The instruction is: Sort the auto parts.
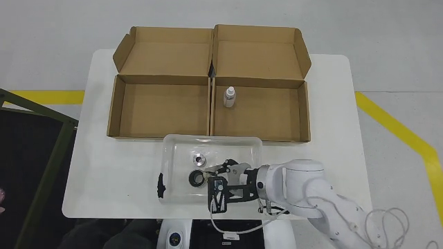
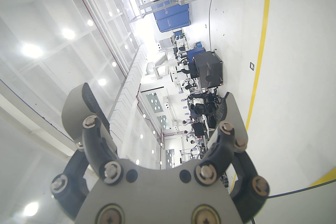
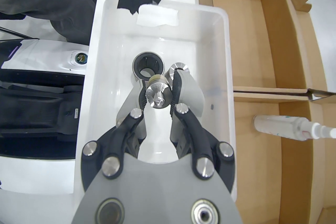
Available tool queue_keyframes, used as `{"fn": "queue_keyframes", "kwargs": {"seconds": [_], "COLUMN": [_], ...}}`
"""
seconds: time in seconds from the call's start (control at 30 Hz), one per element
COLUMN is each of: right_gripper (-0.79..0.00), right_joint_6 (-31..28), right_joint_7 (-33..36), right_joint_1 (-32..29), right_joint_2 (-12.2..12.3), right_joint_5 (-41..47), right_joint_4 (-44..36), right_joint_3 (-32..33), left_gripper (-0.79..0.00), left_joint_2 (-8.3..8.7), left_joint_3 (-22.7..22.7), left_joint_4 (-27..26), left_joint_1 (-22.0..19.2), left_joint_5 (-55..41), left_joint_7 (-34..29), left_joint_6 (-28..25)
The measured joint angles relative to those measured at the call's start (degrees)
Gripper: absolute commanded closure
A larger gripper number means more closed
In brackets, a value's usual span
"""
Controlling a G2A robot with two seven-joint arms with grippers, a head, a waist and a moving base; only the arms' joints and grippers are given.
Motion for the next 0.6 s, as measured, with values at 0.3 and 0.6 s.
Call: {"fn": "queue_keyframes", "kwargs": {"seconds": [0.3, 0.6], "right_gripper": [0.000, 0.000], "right_joint_6": [-0.40, 1.62], "right_joint_7": [-2.35, -4.91], "right_joint_1": [4.81, 7.71], "right_joint_2": [-0.79, -1.23], "right_joint_5": [0.22, 1.69], "right_joint_4": [-0.55, -1.06], "right_joint_3": [-2.42, -1.82], "left_gripper": [-0.785, -0.785], "left_joint_2": [0.00, 0.00], "left_joint_3": [0.00, 0.00], "left_joint_4": [0.00, 0.00], "left_joint_1": [0.00, 0.00], "left_joint_5": [0.00, 0.00], "left_joint_7": [0.00, 0.00], "left_joint_6": [0.00, 0.00]}}
